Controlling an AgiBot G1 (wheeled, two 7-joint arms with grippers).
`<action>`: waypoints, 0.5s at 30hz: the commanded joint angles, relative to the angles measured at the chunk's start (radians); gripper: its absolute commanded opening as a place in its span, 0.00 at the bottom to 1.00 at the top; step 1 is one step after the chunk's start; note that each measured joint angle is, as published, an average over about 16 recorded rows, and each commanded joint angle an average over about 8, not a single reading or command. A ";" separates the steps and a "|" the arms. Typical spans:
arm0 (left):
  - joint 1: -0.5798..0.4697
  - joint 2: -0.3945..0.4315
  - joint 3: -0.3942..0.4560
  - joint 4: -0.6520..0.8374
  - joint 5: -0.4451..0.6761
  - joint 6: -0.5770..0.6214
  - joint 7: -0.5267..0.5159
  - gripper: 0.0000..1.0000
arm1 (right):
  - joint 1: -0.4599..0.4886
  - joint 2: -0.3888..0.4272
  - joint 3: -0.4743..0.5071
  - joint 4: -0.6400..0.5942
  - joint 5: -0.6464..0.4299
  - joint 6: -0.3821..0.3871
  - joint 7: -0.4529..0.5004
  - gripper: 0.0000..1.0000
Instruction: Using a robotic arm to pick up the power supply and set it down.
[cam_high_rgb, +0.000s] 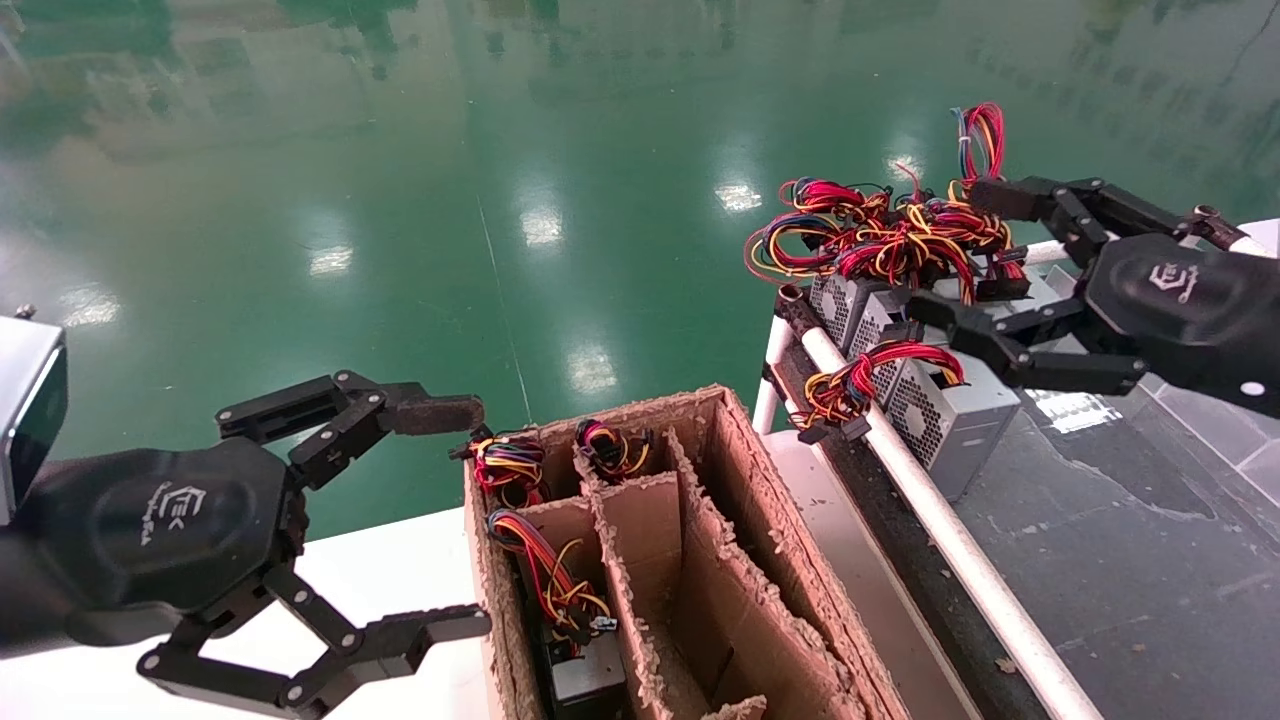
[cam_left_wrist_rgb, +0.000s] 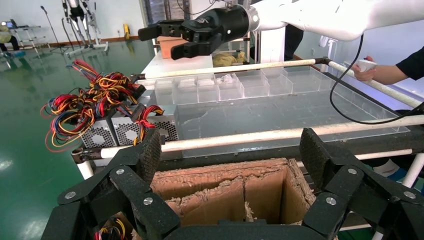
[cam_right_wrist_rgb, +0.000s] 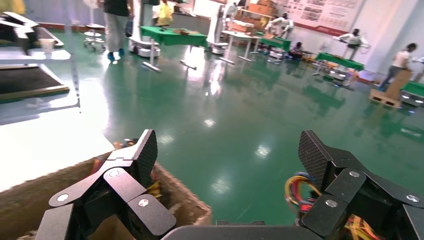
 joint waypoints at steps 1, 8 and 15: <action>0.000 0.000 0.000 0.000 0.000 0.000 0.000 0.99 | -0.019 0.007 0.001 0.041 0.009 0.002 0.020 1.00; 0.000 0.000 0.000 0.000 0.000 0.000 0.000 1.00 | -0.087 0.030 0.006 0.185 0.042 0.011 0.091 1.00; 0.000 0.000 0.000 0.000 0.000 0.000 0.000 1.00 | -0.140 0.048 0.010 0.299 0.068 0.017 0.147 1.00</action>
